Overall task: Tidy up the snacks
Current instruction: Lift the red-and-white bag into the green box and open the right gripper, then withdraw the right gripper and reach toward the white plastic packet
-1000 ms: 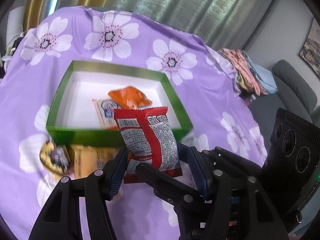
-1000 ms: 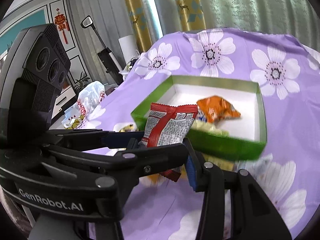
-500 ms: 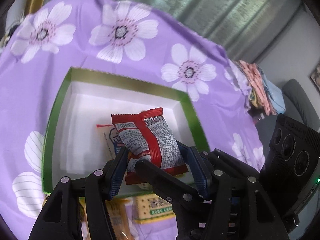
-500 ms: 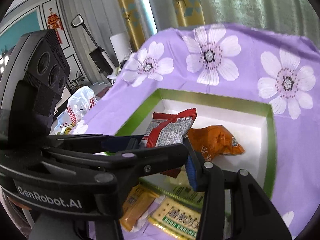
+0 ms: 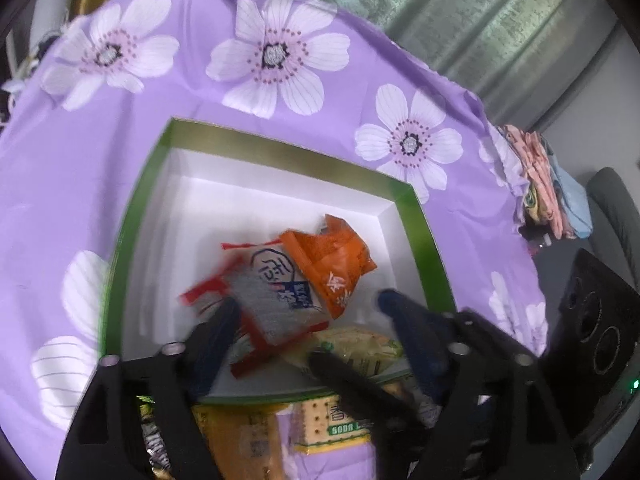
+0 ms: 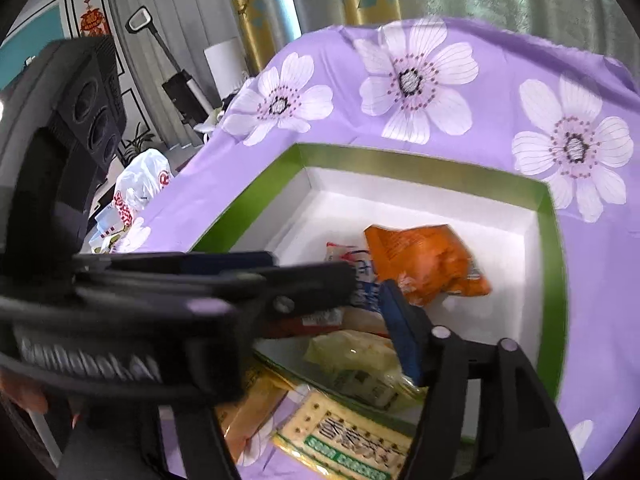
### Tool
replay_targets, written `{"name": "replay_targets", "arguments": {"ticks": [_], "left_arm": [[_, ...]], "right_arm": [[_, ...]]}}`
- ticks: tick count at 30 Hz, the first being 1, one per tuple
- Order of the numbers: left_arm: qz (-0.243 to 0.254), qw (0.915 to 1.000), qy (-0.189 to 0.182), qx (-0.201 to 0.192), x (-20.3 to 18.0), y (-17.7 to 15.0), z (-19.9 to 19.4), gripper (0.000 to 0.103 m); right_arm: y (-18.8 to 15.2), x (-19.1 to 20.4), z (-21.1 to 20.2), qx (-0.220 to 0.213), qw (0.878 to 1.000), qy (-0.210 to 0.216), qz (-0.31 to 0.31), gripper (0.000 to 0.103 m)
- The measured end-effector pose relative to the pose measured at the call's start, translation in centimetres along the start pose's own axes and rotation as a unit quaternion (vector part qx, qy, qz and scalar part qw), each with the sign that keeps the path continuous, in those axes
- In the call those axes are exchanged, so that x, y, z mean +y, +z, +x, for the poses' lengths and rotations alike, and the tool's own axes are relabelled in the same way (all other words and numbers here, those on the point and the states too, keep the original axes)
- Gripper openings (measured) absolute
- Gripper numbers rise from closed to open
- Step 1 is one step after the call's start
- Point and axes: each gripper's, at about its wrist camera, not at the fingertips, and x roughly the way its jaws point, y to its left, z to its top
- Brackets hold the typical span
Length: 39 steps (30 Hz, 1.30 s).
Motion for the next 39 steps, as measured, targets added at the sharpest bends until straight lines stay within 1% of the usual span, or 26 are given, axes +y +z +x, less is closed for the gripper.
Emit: {"name": "replay_targets", "arguments": {"ticks": [3,7,11,18,21,26,28,30,32,35,39], "left_arm": [[0.004,0.9999,0.012,-0.006,-0.1,-0.2,-1.2,0.089],[0.018,0.9994,0.025,-0.018,-0.7,-1.2,-3.3,0.089],[0.029,0.9991,0.025,-0.021,-1.2,-3.1,-5.2,0.089],[0.046,0.9986,0.02,-0.018,-2.3,-6.7,-7.3,0.089],[0.054,0.9983,0.016,-0.012,-2.9,-8.5,-7.7,0.089],[0.053,0.9986,-0.007,0.007,-3.9,-11.2,-7.6,0.089],[0.048,0.9985,-0.021,0.018,-4.2,-12.1,-7.2,0.089],[0.039,0.998,-0.039,0.03,-4.4,-13.0,-6.8,0.089],[0.028,0.9972,-0.055,0.043,-4.5,-13.6,-6.1,0.089],[0.015,0.996,-0.066,0.058,-4.7,-14.4,-5.1,0.089],[0.001,0.9944,-0.079,0.071,-5.1,-14.5,-4.1,0.089]], "right_arm": [[-0.4,-0.7,-2.1,-0.014,1.0,-0.003,0.009,0.073],[-1.8,-1.6,-5.9,-0.039,0.999,-0.011,0.025,0.083],[-4.2,-2.5,-9.8,-0.056,0.997,-0.022,0.044,0.086],[-8.2,-3.2,-14.2,-0.058,0.996,-0.045,0.06,0.087],[-9.7,-2.9,-15.0,-0.052,0.996,-0.049,0.062,0.087],[-12.2,-1.8,-15.9,-0.044,0.995,-0.07,0.047,0.087],[-12.9,-1.5,-16.0,-0.041,0.996,-0.073,0.041,0.087],[-13.7,-1.5,-16.2,-0.038,0.996,-0.068,0.042,0.086],[-14.5,-1.6,-16.3,-0.034,0.996,-0.064,0.046,0.086],[-15.4,-2.3,-16.3,-0.032,0.996,-0.062,0.061,0.086],[-16.3,-3.3,-16.2,-0.03,0.994,-0.059,0.081,0.086]]}}
